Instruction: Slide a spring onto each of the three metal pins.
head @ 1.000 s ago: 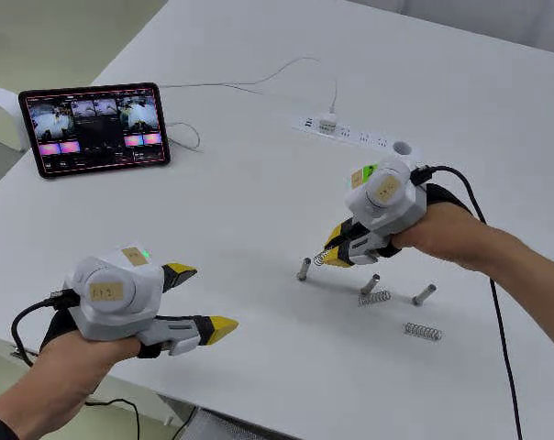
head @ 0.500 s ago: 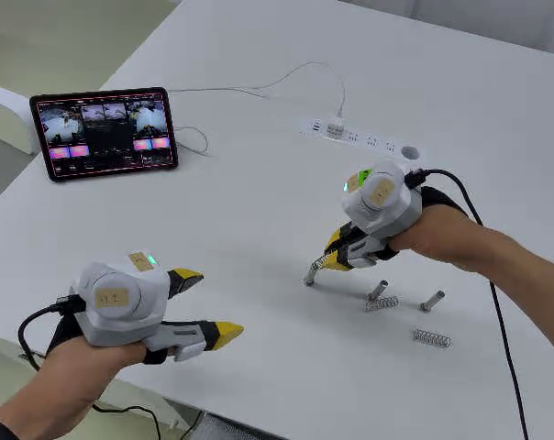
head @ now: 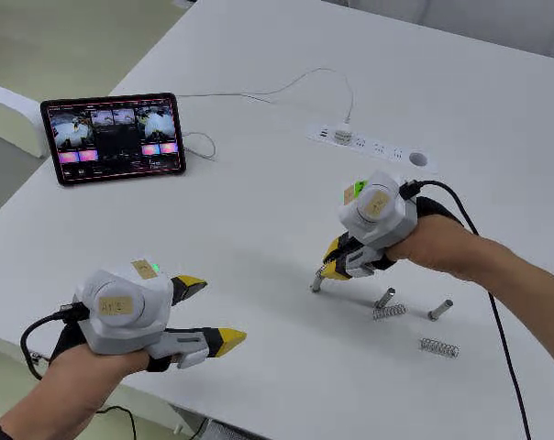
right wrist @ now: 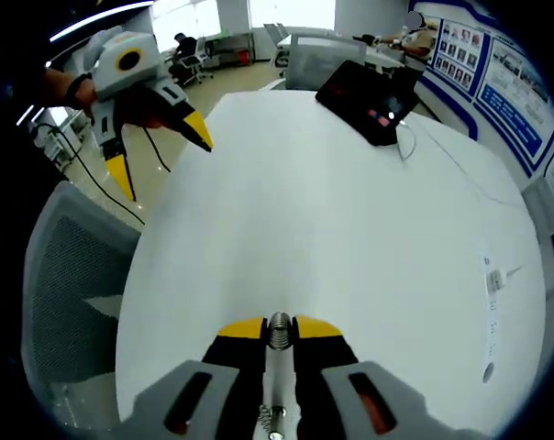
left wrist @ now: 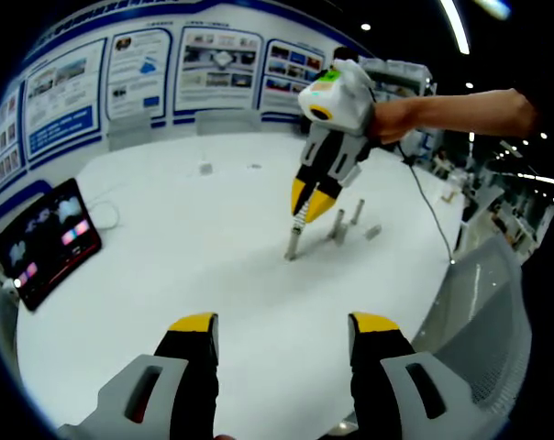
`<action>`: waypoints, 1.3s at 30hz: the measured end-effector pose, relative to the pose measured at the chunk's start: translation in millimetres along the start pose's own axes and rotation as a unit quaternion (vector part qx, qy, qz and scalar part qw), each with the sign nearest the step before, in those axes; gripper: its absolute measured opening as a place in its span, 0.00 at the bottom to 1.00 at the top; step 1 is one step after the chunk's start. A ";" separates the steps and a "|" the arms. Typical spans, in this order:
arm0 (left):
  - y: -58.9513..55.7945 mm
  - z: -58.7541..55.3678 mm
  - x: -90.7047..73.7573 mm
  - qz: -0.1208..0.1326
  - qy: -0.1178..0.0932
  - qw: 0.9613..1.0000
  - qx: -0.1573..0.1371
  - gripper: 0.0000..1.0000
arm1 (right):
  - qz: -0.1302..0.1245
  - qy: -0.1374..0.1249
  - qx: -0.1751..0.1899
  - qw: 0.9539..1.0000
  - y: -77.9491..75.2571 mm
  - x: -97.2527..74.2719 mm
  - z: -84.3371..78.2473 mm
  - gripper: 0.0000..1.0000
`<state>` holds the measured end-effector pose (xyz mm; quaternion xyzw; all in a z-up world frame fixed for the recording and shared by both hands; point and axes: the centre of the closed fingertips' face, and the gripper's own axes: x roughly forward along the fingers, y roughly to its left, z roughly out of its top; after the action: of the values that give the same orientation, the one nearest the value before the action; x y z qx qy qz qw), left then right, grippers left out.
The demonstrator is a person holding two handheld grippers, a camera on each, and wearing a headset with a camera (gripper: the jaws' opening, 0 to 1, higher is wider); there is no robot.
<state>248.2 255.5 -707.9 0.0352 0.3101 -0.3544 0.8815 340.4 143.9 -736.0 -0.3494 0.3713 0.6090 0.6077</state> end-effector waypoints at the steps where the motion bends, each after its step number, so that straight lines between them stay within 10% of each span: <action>1: 0.6 0.2 0.0 0.000 0.000 1.000 0.000 0.58 | 0.000 0.003 -0.003 1.000 -0.1 1.8 -0.1 0.13; 39: 7.3 -9.0 -7.9 0.013 0.006 1.000 -0.012 0.57 | 0.013 0.030 -0.029 0.999 5.1 42.2 -10.4 0.13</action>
<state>243.8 268.2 -711.8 0.0307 0.3186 -0.3393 0.8845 334.3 155.2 -777.9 -0.3800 0.3763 0.6163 0.5781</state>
